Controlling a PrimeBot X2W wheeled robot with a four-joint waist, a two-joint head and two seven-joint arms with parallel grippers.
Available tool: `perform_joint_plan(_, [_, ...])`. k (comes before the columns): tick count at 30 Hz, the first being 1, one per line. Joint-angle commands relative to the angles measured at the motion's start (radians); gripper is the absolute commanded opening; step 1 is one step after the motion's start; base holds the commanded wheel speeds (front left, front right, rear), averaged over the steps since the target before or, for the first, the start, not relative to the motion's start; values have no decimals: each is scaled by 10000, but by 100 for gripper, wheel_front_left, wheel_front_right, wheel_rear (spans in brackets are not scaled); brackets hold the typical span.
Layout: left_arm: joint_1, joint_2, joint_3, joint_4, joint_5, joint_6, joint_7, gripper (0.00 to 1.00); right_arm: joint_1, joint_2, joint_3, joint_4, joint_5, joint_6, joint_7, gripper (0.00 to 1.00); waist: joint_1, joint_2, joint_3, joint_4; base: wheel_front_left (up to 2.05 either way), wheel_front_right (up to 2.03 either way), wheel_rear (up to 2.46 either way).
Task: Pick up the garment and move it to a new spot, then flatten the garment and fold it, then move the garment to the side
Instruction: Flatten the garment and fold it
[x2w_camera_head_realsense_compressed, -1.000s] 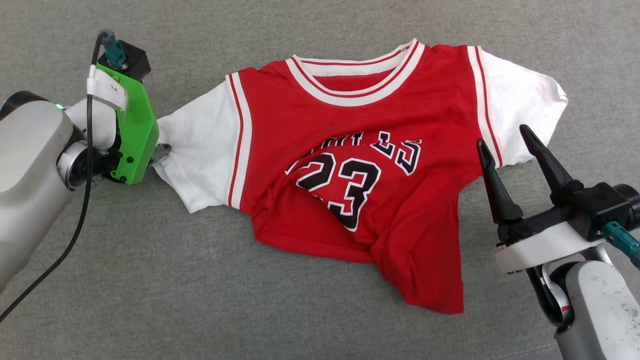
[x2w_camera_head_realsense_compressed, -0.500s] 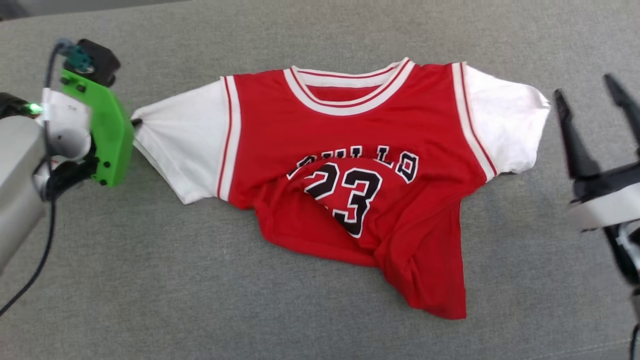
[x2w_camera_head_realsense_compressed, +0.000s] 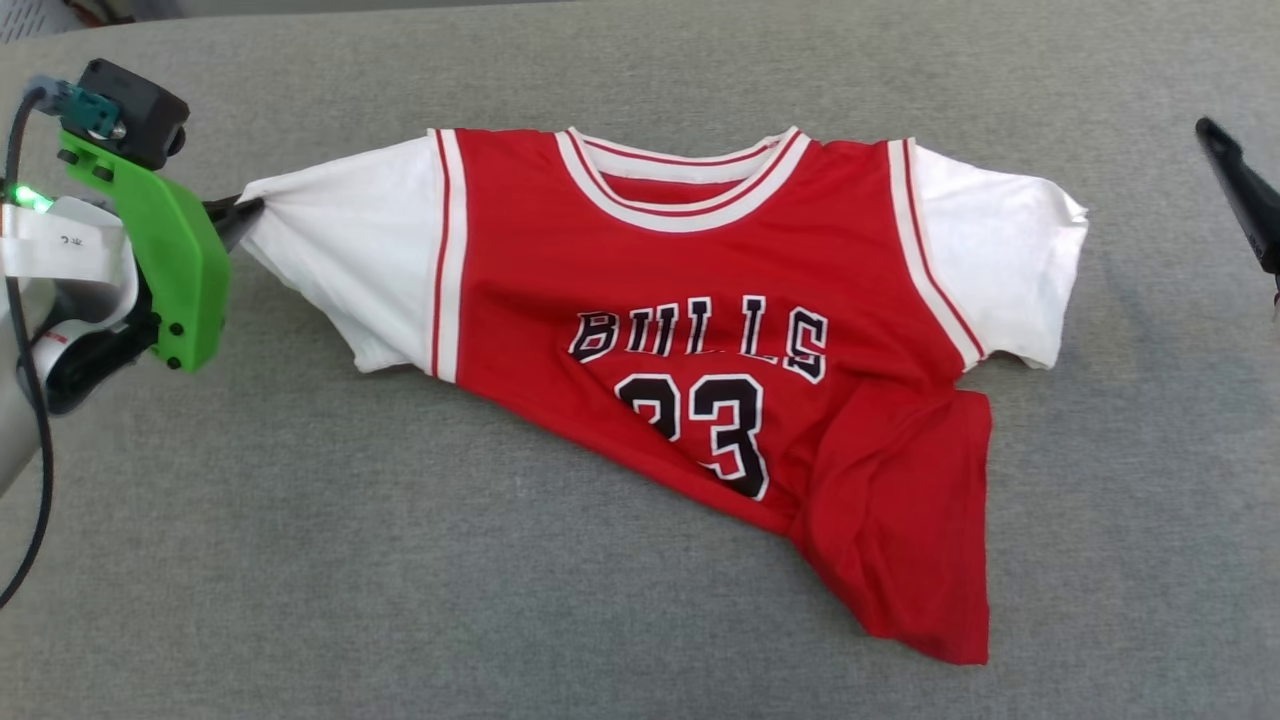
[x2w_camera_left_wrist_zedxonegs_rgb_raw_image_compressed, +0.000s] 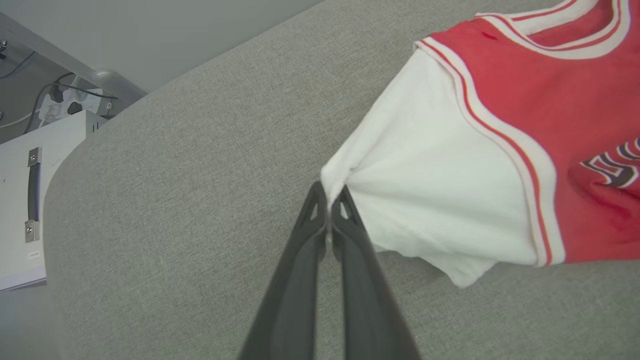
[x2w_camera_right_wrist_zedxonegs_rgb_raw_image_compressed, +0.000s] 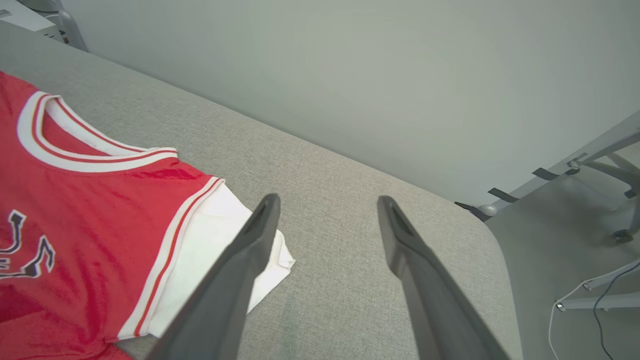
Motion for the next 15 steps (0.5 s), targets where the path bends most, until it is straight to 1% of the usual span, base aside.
perform_joint_plan(1, [-78, -76, -43, -101, 124, -12, -99, 0, -318, -178, 368, 296, 422, -9, 573, 100, -1, -1, 132, 252, 0, 0, 0])
perform_joint_plan(4, [-178, -201, -47, -364, 252, 23, -201, 0, -846, -673, 1311, 958, 1276, -9, 1978, 100, -1, -1, 291, 411, 0, 0, 0])
perform_joint_plan(7, [-359, -281, -80, -494, 450, 19, -266, 0, -1326, -858, 1885, 1591, 1974, -9, 3082, 100, -1, -1, 485, 576, 0, 0, 0])
perform_joint_plan(10, [-499, -359, -81, -706, 581, 74, -294, 0, -1889, -844, 2261, 2099, 2307, -9, 3604, 100, -1, -1, 709, 699, 0, 0, 0])
perform_joint_plan(15, [-731, -383, -52, -900, 716, 99, -352, 0, -2709, -593, 2787, 2888, 2475, -9, 4014, 100, -1, -1, 1083, 836, 0, 0, 0])
